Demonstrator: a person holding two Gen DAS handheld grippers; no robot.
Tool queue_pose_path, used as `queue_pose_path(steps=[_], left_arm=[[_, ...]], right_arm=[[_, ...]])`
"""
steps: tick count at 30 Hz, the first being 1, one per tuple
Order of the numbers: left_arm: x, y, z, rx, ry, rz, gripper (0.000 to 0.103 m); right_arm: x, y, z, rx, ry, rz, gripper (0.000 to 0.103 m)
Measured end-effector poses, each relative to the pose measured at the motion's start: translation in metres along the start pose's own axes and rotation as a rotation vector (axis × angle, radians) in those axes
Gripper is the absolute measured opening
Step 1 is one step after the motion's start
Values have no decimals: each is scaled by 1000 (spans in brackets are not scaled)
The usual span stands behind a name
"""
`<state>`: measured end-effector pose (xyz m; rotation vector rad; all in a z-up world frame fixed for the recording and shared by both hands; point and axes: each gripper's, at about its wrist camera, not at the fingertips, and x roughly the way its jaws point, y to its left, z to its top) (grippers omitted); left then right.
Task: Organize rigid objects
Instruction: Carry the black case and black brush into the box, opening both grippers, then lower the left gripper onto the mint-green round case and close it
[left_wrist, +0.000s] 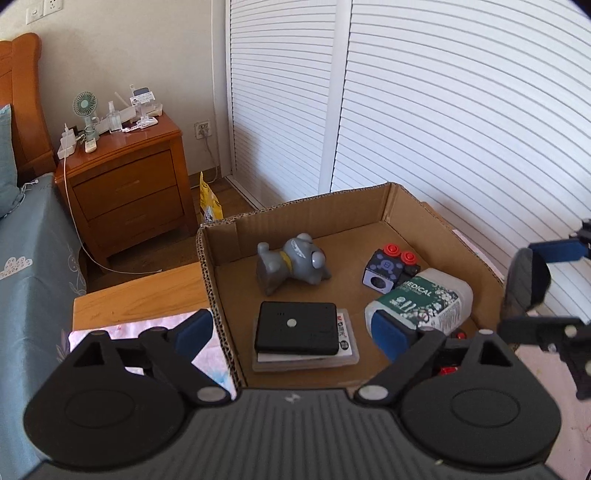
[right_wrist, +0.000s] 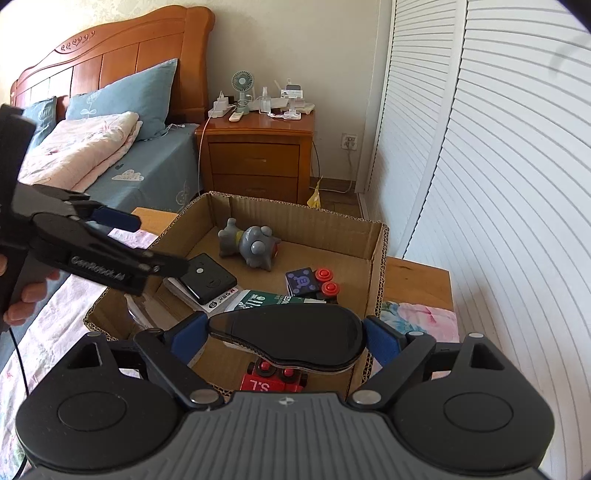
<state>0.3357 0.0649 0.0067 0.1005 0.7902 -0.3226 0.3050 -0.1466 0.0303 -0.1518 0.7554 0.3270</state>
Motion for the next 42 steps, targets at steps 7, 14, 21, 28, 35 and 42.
queue_pose_path(steps=[7, 14, 21, 28, 35, 42], left_arm=[[-52, -2, -33, 12, -30, 18, 100], [-86, -22, -72, 85, -48, 53, 100], [-96, -30, -103, 46, -61, 57, 100], [-94, -26, -122, 12, -61, 76, 100], [-97, -26, -133, -18, -23, 83, 100], [-104, -34, -142, -18, -11, 103, 100]], right_arm=[[21, 0, 25, -14, 18, -11, 93], [61, -7, 58, 13, 61, -15, 93], [100, -14, 80, 52, 91, -43, 93], [107, -19, 80, 80, 101, -73, 103], [72, -19, 58, 120, 98, -54, 103], [26, -7, 19, 152, 70, -20, 103]])
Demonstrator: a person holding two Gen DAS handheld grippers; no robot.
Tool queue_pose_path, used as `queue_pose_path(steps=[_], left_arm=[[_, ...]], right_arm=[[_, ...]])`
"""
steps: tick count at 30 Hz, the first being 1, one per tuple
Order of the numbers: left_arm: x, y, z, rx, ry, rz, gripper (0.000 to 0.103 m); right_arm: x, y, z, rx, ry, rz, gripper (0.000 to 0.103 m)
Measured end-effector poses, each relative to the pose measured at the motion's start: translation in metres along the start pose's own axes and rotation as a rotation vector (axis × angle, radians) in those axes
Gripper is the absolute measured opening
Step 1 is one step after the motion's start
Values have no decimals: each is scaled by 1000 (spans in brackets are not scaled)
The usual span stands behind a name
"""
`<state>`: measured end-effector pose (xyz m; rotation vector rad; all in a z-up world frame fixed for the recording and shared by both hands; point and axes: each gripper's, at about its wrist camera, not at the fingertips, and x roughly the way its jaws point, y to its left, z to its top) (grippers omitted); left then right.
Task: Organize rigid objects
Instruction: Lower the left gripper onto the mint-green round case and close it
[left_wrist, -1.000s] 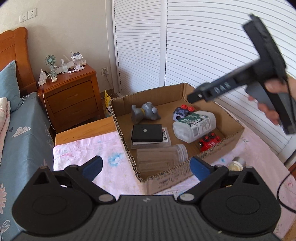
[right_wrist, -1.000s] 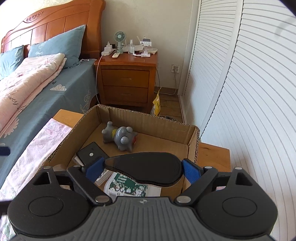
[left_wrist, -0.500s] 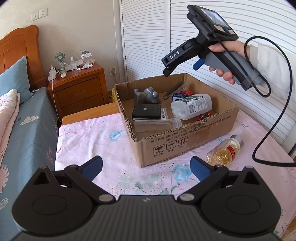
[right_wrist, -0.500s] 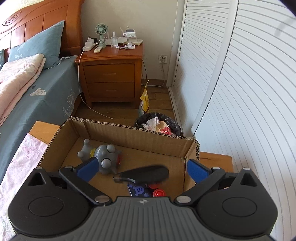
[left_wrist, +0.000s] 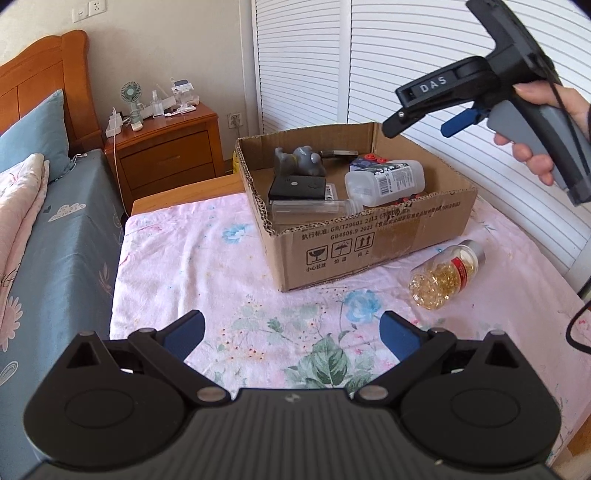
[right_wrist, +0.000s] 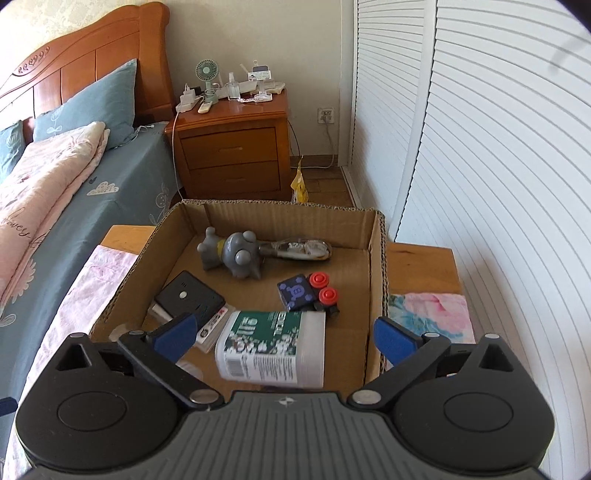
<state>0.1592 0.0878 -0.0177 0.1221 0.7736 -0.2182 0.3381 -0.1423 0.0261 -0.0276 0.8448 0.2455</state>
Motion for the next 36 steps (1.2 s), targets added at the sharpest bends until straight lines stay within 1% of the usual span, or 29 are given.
queue_pose_path(steps=[5, 9, 11, 13, 14, 16, 17, 20, 22, 25, 26, 27, 28, 30, 34, 36], left_arm=[[-3, -3, -10, 1, 22, 4, 100], [-1, -7, -17, 10, 47, -9, 100], [2, -12, -21, 27, 66, -20, 100], [6, -18, -23, 46, 83, -39, 100], [8, -21, -24, 55, 91, -52, 100], [12, -30, -26, 88, 92, -85, 100], [14, -35, -27, 113, 87, -105, 100], [20, -51, -30, 207, 57, -160, 100], [27, -61, -32, 274, 58, -179, 99], [39, -70, -34, 340, 88, -221, 89], [43, -71, -34, 352, 100, -237, 79], [48, -71, -34, 358, 118, -254, 75], [49, -70, -33, 354, 114, -278, 72], [53, -70, -30, 355, 117, -307, 71], [59, -73, -26, 387, 96, -349, 70], [62, -74, -23, 383, 98, -373, 63]], right_arm=[[-28, 5, -45, 26, -33, 17, 103], [-36, 8, -83, 45, -47, 1, 103], [-36, 7, -104, 77, -42, -12, 103], [-37, 7, -122, 92, -37, -28, 103], [-37, 7, -132, 99, -36, -51, 103], [-37, 6, -148, 104, -20, -79, 103], [-37, 5, -152, 104, -9, -78, 103], [-37, 0, -164, 101, 18, -76, 103], [-39, -3, -167, 105, 21, -84, 103], [-43, -7, -168, 112, 12, -86, 103], [-45, -8, -168, 113, 9, -85, 103], [-46, -9, -168, 115, 7, -85, 103], [-46, -11, -168, 116, 5, -86, 103], [-47, -13, -169, 119, 4, -86, 103], [-45, -17, -169, 126, 10, -84, 103], [-43, -19, -170, 132, 17, -84, 103]])
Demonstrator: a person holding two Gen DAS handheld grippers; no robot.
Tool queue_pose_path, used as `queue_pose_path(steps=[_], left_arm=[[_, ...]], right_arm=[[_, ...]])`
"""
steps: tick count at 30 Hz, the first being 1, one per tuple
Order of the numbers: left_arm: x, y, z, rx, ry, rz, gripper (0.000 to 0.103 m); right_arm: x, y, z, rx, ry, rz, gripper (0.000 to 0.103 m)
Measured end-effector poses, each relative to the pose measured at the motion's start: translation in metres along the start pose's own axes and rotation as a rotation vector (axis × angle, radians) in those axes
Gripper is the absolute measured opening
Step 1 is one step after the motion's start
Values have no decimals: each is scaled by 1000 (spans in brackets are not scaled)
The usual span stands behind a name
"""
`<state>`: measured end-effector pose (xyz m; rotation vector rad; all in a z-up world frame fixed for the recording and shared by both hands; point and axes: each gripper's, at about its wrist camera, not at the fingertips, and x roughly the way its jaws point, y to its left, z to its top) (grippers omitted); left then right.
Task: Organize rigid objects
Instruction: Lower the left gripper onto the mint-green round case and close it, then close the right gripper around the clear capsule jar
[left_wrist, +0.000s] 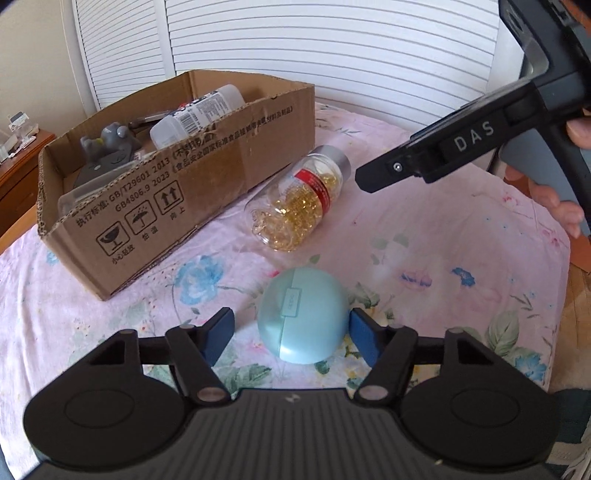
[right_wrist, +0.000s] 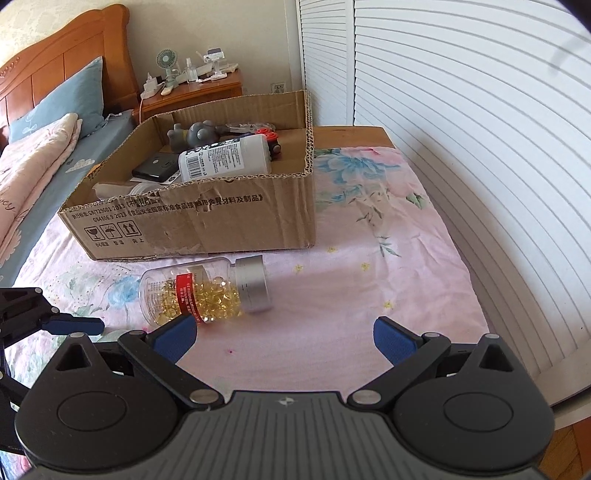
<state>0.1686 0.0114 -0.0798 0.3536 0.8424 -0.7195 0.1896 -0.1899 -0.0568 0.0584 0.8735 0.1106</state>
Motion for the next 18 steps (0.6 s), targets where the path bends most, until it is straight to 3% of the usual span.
queue_pose_path(steps=[3, 7, 18], left_arm=[[1, 0, 3, -17, -1, -19, 52], [0, 0, 3, -50, -1, 8, 52], [-17, 34, -14, -233, 35, 200, 52]], right_arm=[[3, 0, -2, -3, 10, -4, 103], [8, 1, -4, -8, 26, 7, 103], [27, 31, -14, -120, 81, 77, 103]])
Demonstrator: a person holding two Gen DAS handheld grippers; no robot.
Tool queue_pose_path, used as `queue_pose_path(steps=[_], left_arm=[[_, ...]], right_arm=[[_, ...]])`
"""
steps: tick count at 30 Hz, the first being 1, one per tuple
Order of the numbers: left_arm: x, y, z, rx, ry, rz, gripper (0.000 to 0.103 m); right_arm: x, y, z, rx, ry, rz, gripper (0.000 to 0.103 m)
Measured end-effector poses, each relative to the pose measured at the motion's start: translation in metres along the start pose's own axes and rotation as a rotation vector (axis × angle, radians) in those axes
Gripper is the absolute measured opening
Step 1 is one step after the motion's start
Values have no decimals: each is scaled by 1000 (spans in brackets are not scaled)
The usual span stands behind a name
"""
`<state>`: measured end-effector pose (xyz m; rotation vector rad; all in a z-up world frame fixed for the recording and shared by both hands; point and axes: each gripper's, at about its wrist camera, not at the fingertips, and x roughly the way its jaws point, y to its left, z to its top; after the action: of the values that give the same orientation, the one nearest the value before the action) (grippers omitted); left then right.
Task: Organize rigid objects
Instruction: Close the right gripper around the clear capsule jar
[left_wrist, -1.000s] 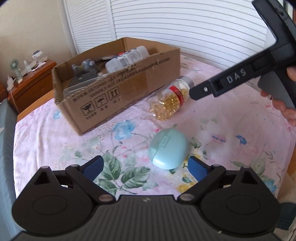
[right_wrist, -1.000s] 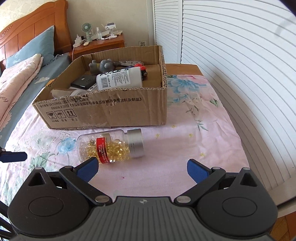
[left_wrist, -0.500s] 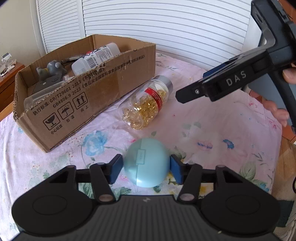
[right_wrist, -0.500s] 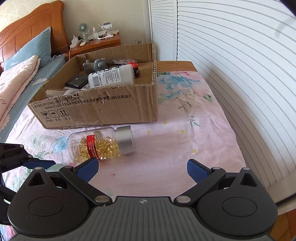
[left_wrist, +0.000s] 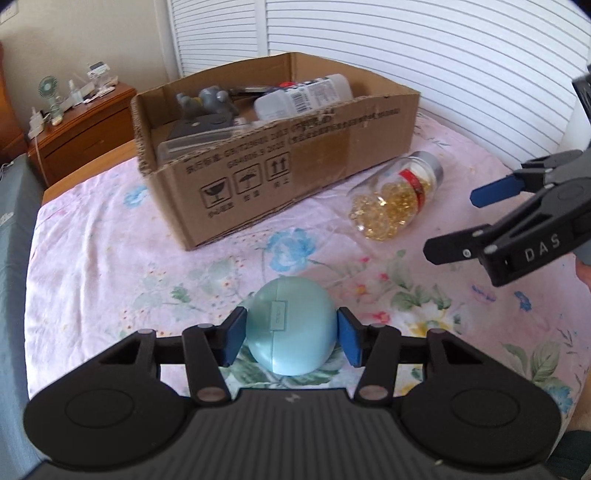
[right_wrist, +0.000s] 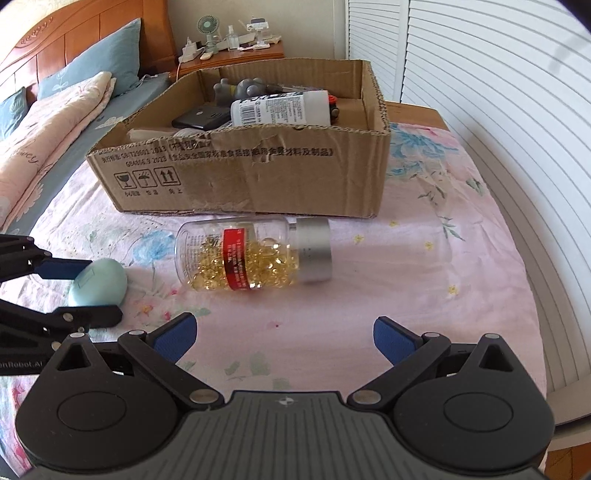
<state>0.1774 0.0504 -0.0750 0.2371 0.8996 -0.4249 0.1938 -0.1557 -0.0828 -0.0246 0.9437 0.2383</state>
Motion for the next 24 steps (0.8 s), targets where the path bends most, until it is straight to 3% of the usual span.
queue_pose_path(steps=[7, 24], left_arm=[[-4, 20, -8, -75, -2, 38, 52], [-3, 22, -9, -100, -21, 27, 53]], right_arm=[[12, 17, -2, -91, -8, -60, 103], [27, 28, 9, -106, -102, -50, 103]])
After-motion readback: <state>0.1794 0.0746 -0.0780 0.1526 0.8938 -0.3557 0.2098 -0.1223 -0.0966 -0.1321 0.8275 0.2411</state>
